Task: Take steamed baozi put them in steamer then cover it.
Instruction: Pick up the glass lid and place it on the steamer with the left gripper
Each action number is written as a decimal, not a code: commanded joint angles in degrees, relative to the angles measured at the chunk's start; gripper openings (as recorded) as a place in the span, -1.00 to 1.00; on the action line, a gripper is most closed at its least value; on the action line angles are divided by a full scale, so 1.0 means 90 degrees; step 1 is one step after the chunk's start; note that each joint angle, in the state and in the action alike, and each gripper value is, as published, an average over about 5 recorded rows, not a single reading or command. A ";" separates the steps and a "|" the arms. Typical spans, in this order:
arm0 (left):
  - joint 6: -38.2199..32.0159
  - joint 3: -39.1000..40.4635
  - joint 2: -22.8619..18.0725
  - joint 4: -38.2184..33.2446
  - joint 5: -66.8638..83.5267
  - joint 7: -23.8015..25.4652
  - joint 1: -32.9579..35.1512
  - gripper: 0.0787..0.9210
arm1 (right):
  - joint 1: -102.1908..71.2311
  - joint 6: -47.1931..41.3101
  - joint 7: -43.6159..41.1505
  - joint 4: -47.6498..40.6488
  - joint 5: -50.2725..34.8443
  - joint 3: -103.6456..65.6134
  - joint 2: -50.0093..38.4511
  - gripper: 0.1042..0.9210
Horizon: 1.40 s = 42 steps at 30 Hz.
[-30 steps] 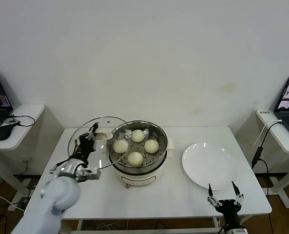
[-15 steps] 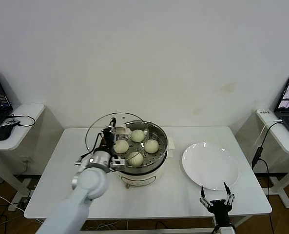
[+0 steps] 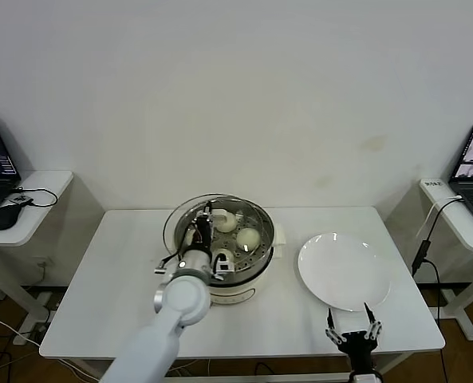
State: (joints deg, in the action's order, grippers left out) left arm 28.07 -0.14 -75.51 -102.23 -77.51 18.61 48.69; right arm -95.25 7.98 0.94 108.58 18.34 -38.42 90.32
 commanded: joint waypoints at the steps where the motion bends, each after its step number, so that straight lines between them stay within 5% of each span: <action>1: 0.0081 0.0129 -0.0482 0.0227 -0.0407 0.0133 -0.0054 -0.85 | -0.0003 0.0025 0.0042 -0.0104 0.0084 0.0035 0.0005 0.76; 42: -0.0165 -0.0094 -0.0776 0.0626 -0.0555 -0.0100 0.0013 -0.85 | -0.0063 0.0051 0.0083 -0.0211 0.0118 0.0226 0.0003 0.76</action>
State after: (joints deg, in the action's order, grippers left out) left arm 26.91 -0.76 -82.12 -96.09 -82.41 17.85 48.38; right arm -95.81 8.44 1.69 106.75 19.33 -36.51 90.32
